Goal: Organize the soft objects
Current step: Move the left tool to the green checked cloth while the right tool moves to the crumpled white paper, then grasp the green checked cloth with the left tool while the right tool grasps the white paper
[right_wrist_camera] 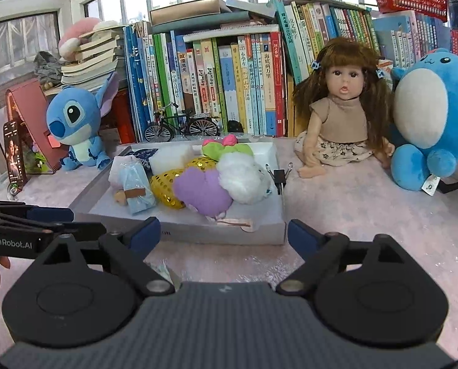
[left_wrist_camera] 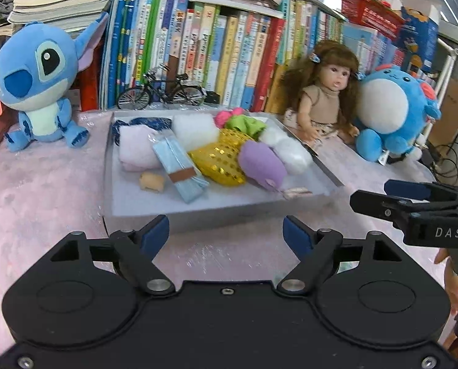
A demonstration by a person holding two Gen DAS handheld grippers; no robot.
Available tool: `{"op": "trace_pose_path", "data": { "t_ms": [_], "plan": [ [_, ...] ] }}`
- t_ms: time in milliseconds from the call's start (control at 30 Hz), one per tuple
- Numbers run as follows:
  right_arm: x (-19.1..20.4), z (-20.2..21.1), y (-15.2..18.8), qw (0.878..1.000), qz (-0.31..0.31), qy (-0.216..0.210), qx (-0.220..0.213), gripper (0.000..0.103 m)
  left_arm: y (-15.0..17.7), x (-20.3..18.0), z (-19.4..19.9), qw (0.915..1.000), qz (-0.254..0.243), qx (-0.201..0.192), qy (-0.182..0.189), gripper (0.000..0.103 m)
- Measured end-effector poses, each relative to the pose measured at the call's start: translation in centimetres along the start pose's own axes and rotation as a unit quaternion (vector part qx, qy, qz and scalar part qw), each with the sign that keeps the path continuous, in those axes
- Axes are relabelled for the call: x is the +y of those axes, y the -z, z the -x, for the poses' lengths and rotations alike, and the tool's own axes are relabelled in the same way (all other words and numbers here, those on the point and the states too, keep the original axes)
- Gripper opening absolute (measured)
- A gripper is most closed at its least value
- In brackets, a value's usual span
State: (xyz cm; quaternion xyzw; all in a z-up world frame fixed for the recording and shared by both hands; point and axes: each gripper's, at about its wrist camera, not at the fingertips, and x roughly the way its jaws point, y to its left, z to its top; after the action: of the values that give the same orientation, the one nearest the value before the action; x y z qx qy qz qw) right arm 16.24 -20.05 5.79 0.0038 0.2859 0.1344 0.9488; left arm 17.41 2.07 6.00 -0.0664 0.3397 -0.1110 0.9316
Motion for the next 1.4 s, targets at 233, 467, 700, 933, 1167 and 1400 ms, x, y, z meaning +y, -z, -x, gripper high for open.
{"op": "trace_pose_path", "data": {
  "t_ms": [233, 467, 700, 933, 1167, 1400],
  "plan": [
    [-0.7, 1.5, 1.6, 1.000, 0.005, 0.012, -0.006, 0.097, 2.1, -1.1, 1.0, 0.9998, -0.011, 0.001, 0.014, 0.080],
    [-1.1, 2.5, 3.2, 1.000, 0.015, 0.024, -0.011, 0.101, 3.5, -2.1, 1.3, 0.9994, -0.022, 0.009, 0.024, 0.081],
    [-1.1, 3.4, 4.8, 0.998, 0.042, 0.037, -0.018, 0.103, 4.5, -2.8, 1.5, 0.9983, -0.044, 0.017, 0.035, 0.083],
    [-1.8, 4.5, 6.3, 0.997, 0.051, 0.049, -0.022, 0.103, 5.5, -3.6, 1.8, 0.9966, -0.064, 0.019, 0.048, 0.084],
    [-2.6, 4.9, 7.8, 0.998, 0.050, 0.041, -0.012, 0.103, 6.7, -4.6, 1.9, 0.9935, -0.093, 0.018, 0.063, 0.084],
    [-2.3, 4.6, 9.3, 0.998, 0.053, 0.037, -0.006, 0.103, 7.3, -5.3, 1.4, 0.9931, -0.089, 0.026, 0.071, 0.084]
  ]
}}
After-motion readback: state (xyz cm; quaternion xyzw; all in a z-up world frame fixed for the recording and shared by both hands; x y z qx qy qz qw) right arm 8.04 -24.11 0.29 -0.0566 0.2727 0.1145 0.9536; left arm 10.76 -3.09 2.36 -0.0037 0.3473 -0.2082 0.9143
